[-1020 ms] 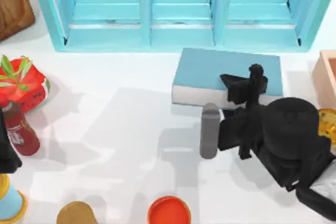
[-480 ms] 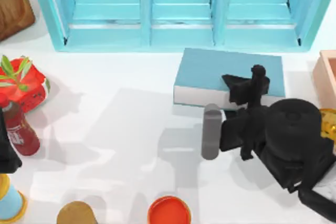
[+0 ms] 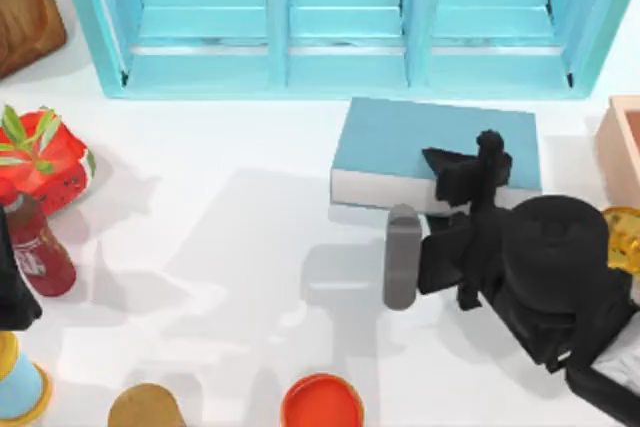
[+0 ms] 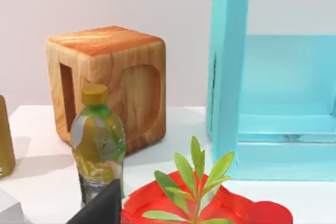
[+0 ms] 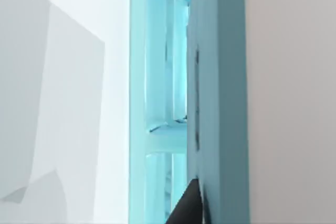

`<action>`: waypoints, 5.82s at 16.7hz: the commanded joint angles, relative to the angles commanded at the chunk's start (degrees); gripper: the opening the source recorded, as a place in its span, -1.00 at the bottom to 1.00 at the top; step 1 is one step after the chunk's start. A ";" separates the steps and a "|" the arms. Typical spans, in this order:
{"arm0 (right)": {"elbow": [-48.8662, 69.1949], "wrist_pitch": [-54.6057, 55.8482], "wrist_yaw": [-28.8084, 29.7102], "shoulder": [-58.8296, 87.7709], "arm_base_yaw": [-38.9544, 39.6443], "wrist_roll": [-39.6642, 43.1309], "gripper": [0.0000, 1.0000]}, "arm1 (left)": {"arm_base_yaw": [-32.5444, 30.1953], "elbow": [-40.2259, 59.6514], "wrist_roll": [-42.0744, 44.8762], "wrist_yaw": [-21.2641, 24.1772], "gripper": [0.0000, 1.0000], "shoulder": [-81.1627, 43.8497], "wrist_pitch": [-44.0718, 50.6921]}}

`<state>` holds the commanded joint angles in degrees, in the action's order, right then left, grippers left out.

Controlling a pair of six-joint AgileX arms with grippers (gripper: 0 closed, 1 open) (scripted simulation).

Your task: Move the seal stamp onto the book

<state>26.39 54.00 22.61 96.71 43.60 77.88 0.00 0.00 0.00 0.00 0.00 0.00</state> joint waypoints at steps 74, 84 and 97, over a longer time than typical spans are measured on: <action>54.23 -84.18 -7.73 4.39 -35.59 -44.09 1.00 | 0.00 0.00 0.00 0.00 1.00 0.00 0.00; 61.15 -122.40 -21.75 8.97 -59.03 -60.83 1.00 | 0.00 0.00 0.00 0.00 1.00 0.00 0.00; 55.21 -118.89 -22.58 9.74 -59.90 -62.42 1.00 | 0.00 0.00 0.00 0.00 1.00 0.00 0.00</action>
<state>81.59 -64.89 0.03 106.45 -16.30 15.47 0.00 0.00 0.00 0.00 0.00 0.00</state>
